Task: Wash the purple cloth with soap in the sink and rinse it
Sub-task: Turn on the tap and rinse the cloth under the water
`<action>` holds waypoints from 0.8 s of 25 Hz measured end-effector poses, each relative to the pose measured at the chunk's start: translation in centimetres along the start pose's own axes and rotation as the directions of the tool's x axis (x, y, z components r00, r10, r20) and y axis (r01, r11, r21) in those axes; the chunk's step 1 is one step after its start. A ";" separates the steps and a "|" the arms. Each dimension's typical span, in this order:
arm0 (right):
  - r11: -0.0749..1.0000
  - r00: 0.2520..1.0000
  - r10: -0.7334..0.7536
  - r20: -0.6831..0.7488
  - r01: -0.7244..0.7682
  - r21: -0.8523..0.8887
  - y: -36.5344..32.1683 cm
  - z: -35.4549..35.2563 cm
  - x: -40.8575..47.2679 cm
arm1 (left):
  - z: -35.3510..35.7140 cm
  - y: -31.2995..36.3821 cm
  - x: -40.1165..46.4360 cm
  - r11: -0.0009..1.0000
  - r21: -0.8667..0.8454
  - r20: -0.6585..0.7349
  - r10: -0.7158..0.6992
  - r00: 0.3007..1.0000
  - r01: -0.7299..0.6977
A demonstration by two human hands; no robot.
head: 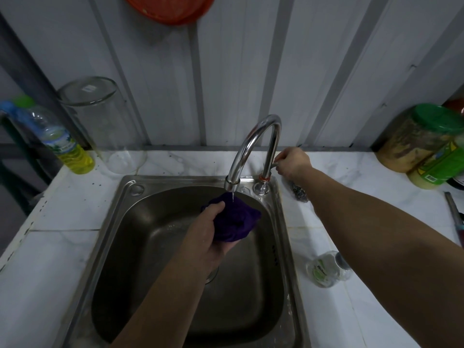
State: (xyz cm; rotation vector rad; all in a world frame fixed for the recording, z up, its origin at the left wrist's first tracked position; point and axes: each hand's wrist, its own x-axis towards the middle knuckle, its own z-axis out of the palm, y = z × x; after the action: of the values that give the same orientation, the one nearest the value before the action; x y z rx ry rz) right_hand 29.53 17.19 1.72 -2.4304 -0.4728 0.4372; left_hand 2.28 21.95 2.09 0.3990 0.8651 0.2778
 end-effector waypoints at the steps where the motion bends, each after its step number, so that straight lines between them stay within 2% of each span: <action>1: 1.000 1.000 0.003 -0.004 -0.003 -0.014 0.1 -0.1 0.0 | 0.1 0.1 0.0 1.000 0.002 0.005 0.002 1.000 -0.002; 5: 0.999 1.000 0.015 0.006 -0.014 -0.048 0.4 -0.2 0.1 | 0.0 0.1 0.2 0.999 0.031 0.005 0.008 1.000 -0.008; 10: 1.000 0.999 -0.007 0.035 0.007 -0.009 -0.2 -0.6 -0.5 | -0.6 0.0 0.4 1.000 0.021 0.006 0.009 1.000 -0.009; 14: 0.977 0.995 -0.075 -0.066 0.060 -0.204 -2.6 -2.1 -2.7 | -1.0 0.0 0.8 1.000 0.006 -0.019 0.024 1.000 -0.024; 16: 0.967 0.985 -0.088 -0.150 0.049 -0.249 -4.0 -2.6 -5.5 | -1.2 0.1 1.1 0.999 -0.012 -0.048 0.031 0.998 -0.031; 18: 0.984 0.973 -0.101 -0.207 0.067 -0.167 -4.8 -1.4 -9.5 | -1.2 0.2 1.2 0.999 -0.036 -0.069 0.027 0.997 -0.029; 20: 0.979 0.971 -0.200 -0.135 0.204 0.018 -4.9 1.3 -14.6 | -0.9 0.0 1.3 0.997 -0.072 -0.097 0.021 0.995 -0.028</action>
State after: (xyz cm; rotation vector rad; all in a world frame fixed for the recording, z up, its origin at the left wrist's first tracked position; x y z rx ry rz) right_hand 15.02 15.19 6.60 -2.3330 -0.6424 0.1935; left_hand 2.36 22.62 0.68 0.3305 0.9419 0.3529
